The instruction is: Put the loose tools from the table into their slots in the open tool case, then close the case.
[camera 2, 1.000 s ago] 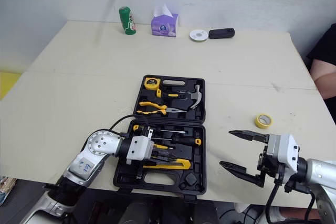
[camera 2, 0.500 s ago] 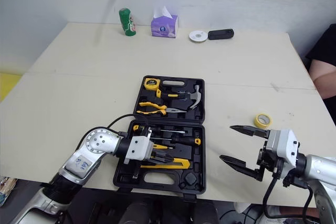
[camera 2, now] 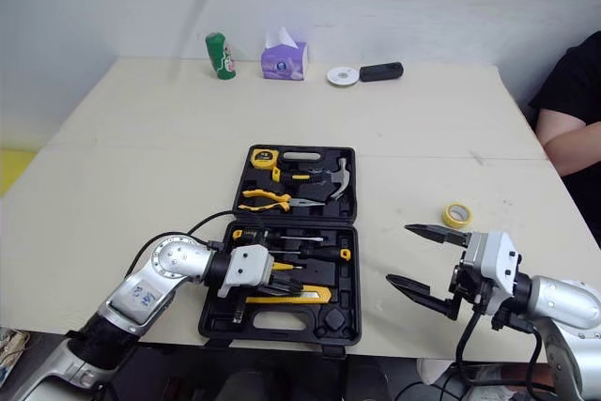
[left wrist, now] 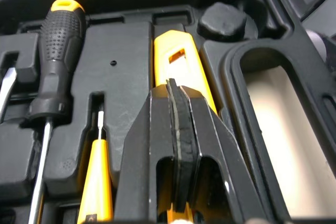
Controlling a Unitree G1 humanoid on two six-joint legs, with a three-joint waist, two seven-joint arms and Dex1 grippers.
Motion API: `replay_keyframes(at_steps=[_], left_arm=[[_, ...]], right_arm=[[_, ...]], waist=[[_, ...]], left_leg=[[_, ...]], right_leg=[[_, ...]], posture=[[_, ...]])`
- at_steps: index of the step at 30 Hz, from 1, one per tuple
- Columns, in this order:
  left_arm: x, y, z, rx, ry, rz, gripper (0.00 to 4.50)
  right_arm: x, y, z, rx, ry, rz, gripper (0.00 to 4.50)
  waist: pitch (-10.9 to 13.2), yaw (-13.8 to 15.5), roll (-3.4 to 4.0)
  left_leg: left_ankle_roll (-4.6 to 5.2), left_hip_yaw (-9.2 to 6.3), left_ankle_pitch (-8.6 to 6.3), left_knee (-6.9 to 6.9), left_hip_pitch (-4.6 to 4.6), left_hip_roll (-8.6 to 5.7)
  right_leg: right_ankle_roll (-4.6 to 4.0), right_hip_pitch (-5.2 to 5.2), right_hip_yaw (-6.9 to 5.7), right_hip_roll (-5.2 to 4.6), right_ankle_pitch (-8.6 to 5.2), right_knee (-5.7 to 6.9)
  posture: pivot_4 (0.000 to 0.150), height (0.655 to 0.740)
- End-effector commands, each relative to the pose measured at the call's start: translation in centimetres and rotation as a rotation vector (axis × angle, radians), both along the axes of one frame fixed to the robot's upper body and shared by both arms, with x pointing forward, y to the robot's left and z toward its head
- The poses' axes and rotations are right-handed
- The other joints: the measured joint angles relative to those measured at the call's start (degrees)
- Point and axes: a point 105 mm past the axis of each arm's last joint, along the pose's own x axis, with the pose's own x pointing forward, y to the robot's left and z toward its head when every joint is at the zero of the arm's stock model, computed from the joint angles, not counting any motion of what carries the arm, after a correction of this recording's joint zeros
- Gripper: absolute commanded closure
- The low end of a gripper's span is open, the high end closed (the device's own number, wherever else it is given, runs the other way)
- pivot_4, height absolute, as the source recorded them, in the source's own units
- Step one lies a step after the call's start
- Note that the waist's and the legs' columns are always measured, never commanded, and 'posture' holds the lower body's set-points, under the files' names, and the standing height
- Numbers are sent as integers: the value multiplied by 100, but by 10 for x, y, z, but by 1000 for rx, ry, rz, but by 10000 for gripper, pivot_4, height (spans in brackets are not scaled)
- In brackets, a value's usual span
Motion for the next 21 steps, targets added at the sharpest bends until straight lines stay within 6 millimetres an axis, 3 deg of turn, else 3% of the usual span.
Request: replay_keyframes(at_steps=[1, 7, 12, 16, 19, 21], left_arm=[[8, 20, -24, 44, 49, 85, 44733], [11, 15, 16, -166, -62, 63, 44733], [17, 39, 55, -298, -84, 171, 44733], [32, 81, 79, -387, -75, 393, 44733], [41, 141, 76, -362, -142, 643, 35497], [41, 185, 75, -383, -202, 841, 26928]], right_arm=[[3, -3, -1, 7, -27, -18, 0], [12, -10, -1, 20, -62, -56, 0], [14, -38, 4, 19, -75, -154, 0], [11, -73, 9, -3, -102, -267, 0], [8, -110, 10, -33, -161, -419, 0], [5, -138, 11, -26, -213, -564, 0]], waist=[[3, 10, 9], [39, 2, 8], [99, 4, -3], [122, 8, -7], [132, -4, -19], [143, -26, -29]], left_leg=[[-5, 0, 4, -6, 0, 0], [0, -2, 19, -10, -8, 0], [-15, -2, 42, 0, -71, 0], [-10, -3, 52, 19, -115, -3], [-1, -2, 49, 18, -110, -5], [0, 2, 48, 11, -107, -6]], right_leg=[[-3, -5, -1, 0, -2, 1], [-9, -16, -6, 0, -5, 8], [-6, -73, -8, 0, -3, 13], [-3, -106, -16, 0, -1, 25], [3, -96, -16, 0, 2, 14], [4, -97, -14, 0, 2, 9]], posture=[[1500, 7400], [1500, 7400], [1500, 7400], [1500, 7400], [1500, 7400], [1500, 7400]])
